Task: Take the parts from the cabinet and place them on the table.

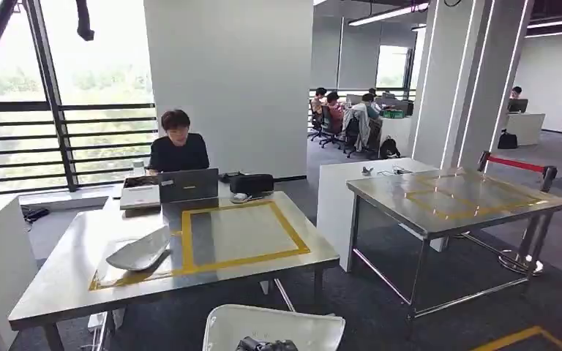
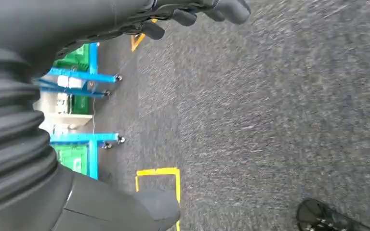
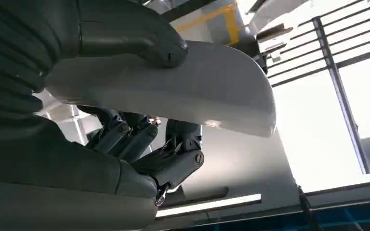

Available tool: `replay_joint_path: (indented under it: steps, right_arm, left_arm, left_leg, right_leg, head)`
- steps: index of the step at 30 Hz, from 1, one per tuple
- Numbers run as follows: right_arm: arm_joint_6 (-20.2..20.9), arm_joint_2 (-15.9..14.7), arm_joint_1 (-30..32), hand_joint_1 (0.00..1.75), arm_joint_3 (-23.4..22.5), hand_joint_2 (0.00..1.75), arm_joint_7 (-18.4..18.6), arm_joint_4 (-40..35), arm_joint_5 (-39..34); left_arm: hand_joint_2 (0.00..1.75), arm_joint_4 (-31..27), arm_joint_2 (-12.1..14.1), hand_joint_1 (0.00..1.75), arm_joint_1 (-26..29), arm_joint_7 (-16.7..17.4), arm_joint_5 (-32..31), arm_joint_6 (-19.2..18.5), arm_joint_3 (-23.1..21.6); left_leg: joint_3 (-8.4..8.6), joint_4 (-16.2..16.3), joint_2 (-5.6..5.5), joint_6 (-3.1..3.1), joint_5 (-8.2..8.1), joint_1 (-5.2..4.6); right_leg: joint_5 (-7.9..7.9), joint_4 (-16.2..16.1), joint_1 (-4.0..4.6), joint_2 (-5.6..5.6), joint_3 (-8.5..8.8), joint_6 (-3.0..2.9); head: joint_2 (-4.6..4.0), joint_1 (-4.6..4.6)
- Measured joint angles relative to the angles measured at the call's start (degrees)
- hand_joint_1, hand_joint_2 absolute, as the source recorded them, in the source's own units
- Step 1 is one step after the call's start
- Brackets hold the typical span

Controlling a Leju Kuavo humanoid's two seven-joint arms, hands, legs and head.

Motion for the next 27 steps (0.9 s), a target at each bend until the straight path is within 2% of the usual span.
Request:
replay_joint_path:
  steps: [2, 3, 4, 5, 6, 7, 8, 9, 10, 11, 12, 13, 14, 15, 16, 17, 18, 19, 23, 25, 27]
  right_arm:
    - [0.00, 0.11, -0.02, 1.75, 0.02, 1.75, -0.04, 0.00, 0.00]
    - [0.00, 0.33, -0.05, 1.75, 0.02, 1.75, -0.13, 0.00, 0.00]
    - [0.04, 0.46, -0.17, 1.75, 0.07, 1.75, -0.20, 0.00, -0.02]
    - [-0.02, 0.55, -0.34, 1.75, 0.09, 1.75, -0.35, 0.00, -0.04]
    - [0.09, 0.55, -0.33, 1.75, 0.09, 1.75, -0.33, 0.00, -0.04]
    - [0.13, 0.46, -0.24, 1.75, 0.09, 1.75, -0.35, 0.02, -0.07]
    - [0.17, 0.46, -0.18, 1.75, 0.11, 1.75, -0.41, 0.02, -0.07]
    - [0.20, 0.46, -0.17, 1.75, 0.13, 1.75, -0.48, 0.02, -0.09]
    - [0.20, 0.46, -0.17, 1.75, 0.15, 1.75, -0.50, 0.02, -0.24]
    - [0.15, 0.46, -0.18, 1.75, 0.15, 1.75, -0.50, 0.02, -0.53]
    - [0.07, 0.46, -0.19, 1.75, 0.13, 1.75, -0.50, 0.02, -0.70]
    - [-0.02, 0.46, -0.22, 1.75, 0.13, 1.75, -0.50, 0.02, -0.81]
    - [-0.15, 0.46, -0.28, 1.75, 0.09, 1.75, -0.46, 0.02, -1.07]
    - [-0.39, 0.55, -0.28, 1.75, 0.07, 1.75, -0.50, 0.02, -1.47]
    - [-0.68, 0.59, -0.39, 1.75, 0.04, 1.75, -0.44, 0.02, -1.77]
    - [-0.88, 0.59, -0.41, 1.75, -0.04, 1.75, -0.13, 0.02, -2.01]
    - [-0.98, 0.59, -0.42, 1.75, -0.15, 1.75, 0.02, 0.02, -2.08]
    - [-1.05, 0.59, -0.42, 1.75, -0.17, 1.75, 0.15, 0.02, -2.12]
    - [-1.86, 0.59, -0.42, 1.75, -0.37, 1.75, 0.72, 0.02, -2.38]
    - [-2.21, 0.57, -0.42, 1.75, -0.46, 1.75, 0.90, 0.02, -2.40]
    - [-2.43, 0.52, -0.42, 1.75, -0.57, 1.75, 1.05, 0.02, -2.40]
  left_arm:
    - [1.75, 0.04, 0.02, 0.00, 0.27, 0.07, 0.09, -0.31, 0.04]
    - [1.75, 0.04, 0.17, 0.00, 0.37, 0.09, 0.11, -0.37, 0.04]
    - [1.75, 0.13, 0.06, 0.00, 0.38, 0.13, 0.13, -0.48, 0.04]
    - [1.75, 0.15, 0.04, 0.00, 0.24, 0.26, 0.13, -0.52, 0.04]
    - [1.75, 0.15, 0.07, 0.00, 0.10, 0.50, 0.13, -0.63, 0.04]
    - [1.75, 0.15, 0.15, 0.00, 0.08, 0.61, 0.11, -0.70, 0.04]
    - [1.75, 0.15, 0.17, 0.00, 0.10, 0.65, 0.11, -0.81, 0.04]
    - [1.75, 0.15, 0.20, 0.00, 0.17, 0.79, 0.11, -0.85, 0.04]
    - [1.75, 0.15, 0.22, 0.00, 0.25, 0.92, 0.11, -0.96, 0.04]
    - [1.75, 0.15, 0.24, 0.00, 0.30, 1.07, 0.11, -0.98, 0.04]
    - [1.75, 0.15, 0.33, 0.00, 0.26, 1.09, 0.11, -0.96, 0.04]
    - [1.75, 0.13, 0.35, 0.00, 0.19, 1.09, 0.11, -0.98, 0.04]
    - [1.75, 0.13, 0.35, 0.00, 0.17, 1.09, 0.11, -1.01, 0.04]
    - [1.75, 0.15, 0.35, 0.00, 0.34, 1.09, 0.11, -1.01, 0.04]
    - [1.75, 0.15, 0.35, 0.00, 0.54, 1.22, 0.13, -1.11, 0.09]
    - [1.75, 0.17, 0.33, 0.00, 0.71, 1.29, 0.15, -1.14, 0.13]
    - [1.75, 0.17, 0.31, 0.00, 0.73, 1.44, 0.15, -1.14, 0.26]
    - [1.75, 0.17, 0.31, 0.00, 0.74, 1.46, 0.20, -1.14, 0.39]
    - [1.75, 0.17, 0.28, 0.00, 0.64, 1.79, 0.33, -1.31, 0.48]
    - [1.75, 0.17, 0.26, 0.00, 0.63, 1.84, 0.33, -1.40, 0.57]
    - [1.75, 0.17, 0.26, 0.00, 0.57, 1.84, 0.31, -1.49, 0.68]
  left_leg:
    - [-0.21, -0.64, -1.28, -0.92, 0.60, 0.12]
    - [-0.63, -0.74, -1.71, -1.24, 0.80, 0.00]
    - [-1.30, 0.36, 1.53, -1.01, -0.05, -0.38]
    - [-2.74, 3.33, 4.62, -1.01, -2.29, -0.62]
    - [-4.57, 7.45, 6.14, -1.25, -4.68, -0.63]
    - [-6.41, 11.92, 6.79, -1.45, -6.78, -0.58]
    - [-7.88, 15.69, 6.96, -1.61, -8.14, -0.59]
    - [-7.99, 16.80, 7.03, -1.72, -8.07, -0.58]
    - [-6.55, 14.89, 7.22, -1.77, -6.77, -0.58]
    - [-3.77, 10.60, 7.60, -1.80, -4.68, -0.58]
    - [-0.53, 5.18, 8.48, -1.80, -2.62, -0.58]
    - [2.33, 0.25, 9.27, -1.73, -1.83, -0.50]
    - [2.84, -0.13, 9.06, -0.95, -2.41, -0.96]
    - [2.69, -0.18, 8.76, -0.32, -2.24, -0.78]
    - [2.58, -0.25, 8.68, -0.19, -2.23, -0.82]
    - [2.70, -0.42, 8.70, -0.22, -2.07, -0.64]
    - [2.65, -0.41, 8.74, -0.21, -2.07, -0.71]
    - [2.65, -0.41, 8.78, -0.19, -2.07, -0.78]
    - [2.52, -0.37, 8.99, 0.19, -2.01, -0.86]
    - [2.42, -0.33, 9.13, 0.36, -1.97, -0.90]
    - [2.35, -0.30, 9.22, 0.43, -1.95, -0.97]
  right_leg:
    - [0.28, -0.05, 0.26, -1.09, -0.13, -0.45]
    - [0.98, -1.03, -0.49, -2.20, 0.04, -0.96]
    - [1.25, -1.42, -0.44, -3.08, 0.15, -1.37]
    - [1.38, -1.52, -0.40, -3.84, 0.02, -1.73]
    - [1.40, -1.51, -0.24, -4.75, -0.08, -1.79]
    - [1.37, -1.49, -0.10, -5.74, -0.17, -1.88]
    - [1.36, -1.45, -0.01, -6.76, -0.30, -1.92]
    - [1.36, -1.41, 0.02, -7.71, -0.35, -1.92]
    - [1.35, -1.38, 0.01, -8.60, -0.35, -1.90]
    - [1.31, -1.26, -0.03, -9.44, -0.33, -1.84]
    - [1.17, -1.04, -0.06, -9.82, -0.33, -1.65]
    - [0.95, -0.62, 0.01, -10.08, -0.36, -1.31]
    - [0.70, -0.38, 0.45, -10.59, -0.79, -0.86]
    - [0.74, -0.28, 0.43, -10.72, -0.72, -0.70]
    - [0.82, -0.34, 0.40, -10.74, -0.65, -0.53]
    - [0.52, -0.21, 0.55, -10.64, -0.73, -0.82]
    - [0.56, -0.36, 0.58, -10.47, -0.79, -2.23]
    - [0.89, -0.43, 0.67, -10.44, -0.78, -2.56]
    - [1.54, -0.96, 0.63, -10.29, -0.70, -1.43]
    - [1.74, -1.06, 0.61, -10.17, -0.71, -1.06]
    - [1.80, -1.11, 0.53, -10.10, -0.77, -0.40]
  head:
    - [0.02, -0.24]
    - [0.00, -0.24]
    - [0.02, -0.26]
    - [0.00, -0.53]
    - [0.00, -0.57]
    - [0.02, -0.55]
    - [0.02, -0.57]
    - [0.00, -0.57]
    - [0.00, -0.57]
    - [0.00, -0.57]
    - [0.02, -0.57]
    - [0.02, -0.55]
    - [0.02, -0.57]
    - [0.02, -0.44]
    - [0.00, -0.37]
    - [0.02, -0.37]
    - [0.02, -0.31]
    - [0.02, -0.31]
    - [0.00, -0.31]
    - [0.02, -0.31]
    - [0.02, -0.31]
